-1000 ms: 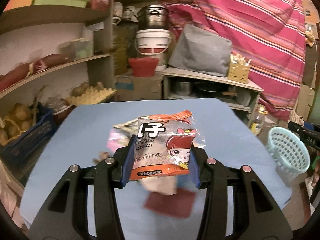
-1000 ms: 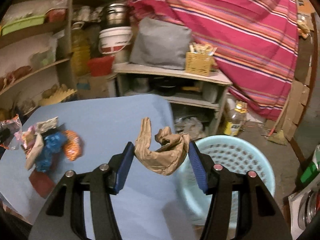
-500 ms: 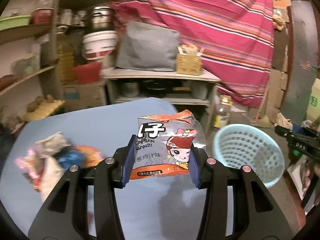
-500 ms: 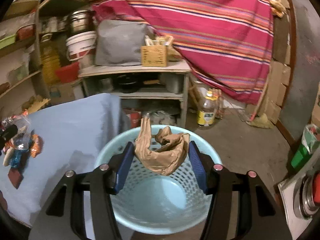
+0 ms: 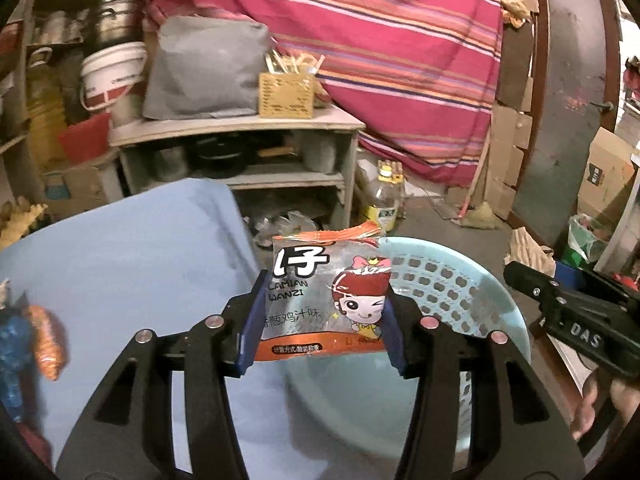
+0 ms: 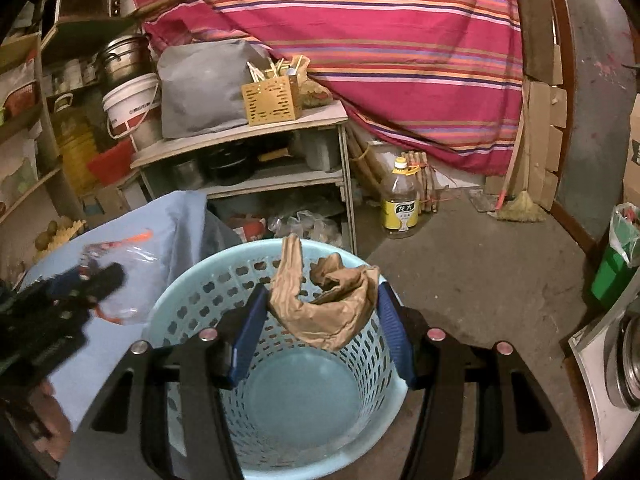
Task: Collect trash
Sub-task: 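Carry both items to the blue basket and open both tools to drop them, then return the left tool to the table and grasp the maroon scouring pad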
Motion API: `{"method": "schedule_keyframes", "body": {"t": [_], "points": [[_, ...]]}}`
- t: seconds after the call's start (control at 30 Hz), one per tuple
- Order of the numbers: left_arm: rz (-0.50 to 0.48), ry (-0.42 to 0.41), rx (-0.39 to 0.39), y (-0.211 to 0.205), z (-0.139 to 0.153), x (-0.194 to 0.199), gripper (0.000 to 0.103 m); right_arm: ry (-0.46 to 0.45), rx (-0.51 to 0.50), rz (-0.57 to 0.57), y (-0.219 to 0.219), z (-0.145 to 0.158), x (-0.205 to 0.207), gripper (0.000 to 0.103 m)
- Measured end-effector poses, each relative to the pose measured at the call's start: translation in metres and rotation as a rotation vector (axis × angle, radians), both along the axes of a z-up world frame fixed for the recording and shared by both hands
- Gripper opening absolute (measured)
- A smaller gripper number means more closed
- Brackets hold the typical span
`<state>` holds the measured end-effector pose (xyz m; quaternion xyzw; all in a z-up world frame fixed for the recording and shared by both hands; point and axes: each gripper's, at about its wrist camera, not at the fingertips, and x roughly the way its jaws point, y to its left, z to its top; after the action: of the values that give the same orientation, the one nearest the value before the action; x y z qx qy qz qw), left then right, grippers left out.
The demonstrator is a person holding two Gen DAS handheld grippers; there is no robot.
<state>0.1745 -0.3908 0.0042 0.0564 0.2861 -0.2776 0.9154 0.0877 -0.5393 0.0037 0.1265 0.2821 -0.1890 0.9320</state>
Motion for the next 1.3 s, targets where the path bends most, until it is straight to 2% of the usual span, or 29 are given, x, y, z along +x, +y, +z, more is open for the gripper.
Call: {"method": "schedule_keyframes", "body": {"t": [0.1, 0.13, 0.2, 0.23, 0.27, 0.33, 0.47, 0.53, 0.6, 0.8, 1.03, 1.1, 1.3], "points": [[-0.016, 0.015, 0.012, -0.018, -0.008, 0.008, 0.051, 0.005, 0.013, -0.004, -0.002, -0.004, 0.003, 0.056], [-0.016, 0.014, 0.015, -0.02, -0.008, 0.009, 0.055, 0.01, 0.013, -0.006, -0.002, -0.005, 0.005, 0.056], [-0.015, 0.017, 0.023, -0.024, -0.009, 0.011, 0.069, 0.015, 0.015, -0.006, -0.002, -0.007, 0.006, 0.056], [-0.01, 0.018, 0.02, -0.024, -0.009, 0.01, 0.081, 0.015, 0.017, -0.005, -0.003, -0.007, 0.006, 0.056], [-0.006, 0.016, 0.016, -0.022, -0.008, 0.01, 0.086, 0.017, 0.018, -0.006, -0.003, -0.008, 0.007, 0.056], [-0.004, 0.007, 0.01, -0.017, -0.005, 0.008, 0.087, 0.022, 0.017, -0.006, -0.003, -0.008, 0.008, 0.056], [0.029, -0.023, -0.004, 0.009, 0.006, 0.001, 0.096, 0.036, 0.005, 0.011, 0.007, -0.009, 0.014, 0.058], [0.05, -0.046, -0.002, 0.024, 0.011, -0.002, 0.098, 0.041, 0.003, 0.015, 0.012, -0.01, 0.018, 0.061], [0.071, -0.062, 0.001, 0.042, 0.015, -0.007, 0.098, 0.044, 0.009, 0.011, 0.019, -0.011, 0.022, 0.075], [0.154, -0.086, 0.015, 0.114, 0.021, -0.021, 0.098, 0.044, -0.004, -0.008, 0.037, -0.007, 0.029, 0.087], [0.281, -0.083, 0.04, 0.208, 0.018, -0.039, 0.098, 0.037, -0.036, 0.032, 0.081, 0.001, 0.025, 0.095], [0.323, -0.074, 0.056, 0.239, 0.011, -0.045, 0.098, 0.022, -0.037, 0.049, 0.096, 0.006, 0.024, 0.098], [0.427, -0.04, 0.097, 0.308, -0.014, -0.057, 0.098, -0.01, -0.058, 0.077, 0.147, 0.011, 0.025, 0.099]]}}
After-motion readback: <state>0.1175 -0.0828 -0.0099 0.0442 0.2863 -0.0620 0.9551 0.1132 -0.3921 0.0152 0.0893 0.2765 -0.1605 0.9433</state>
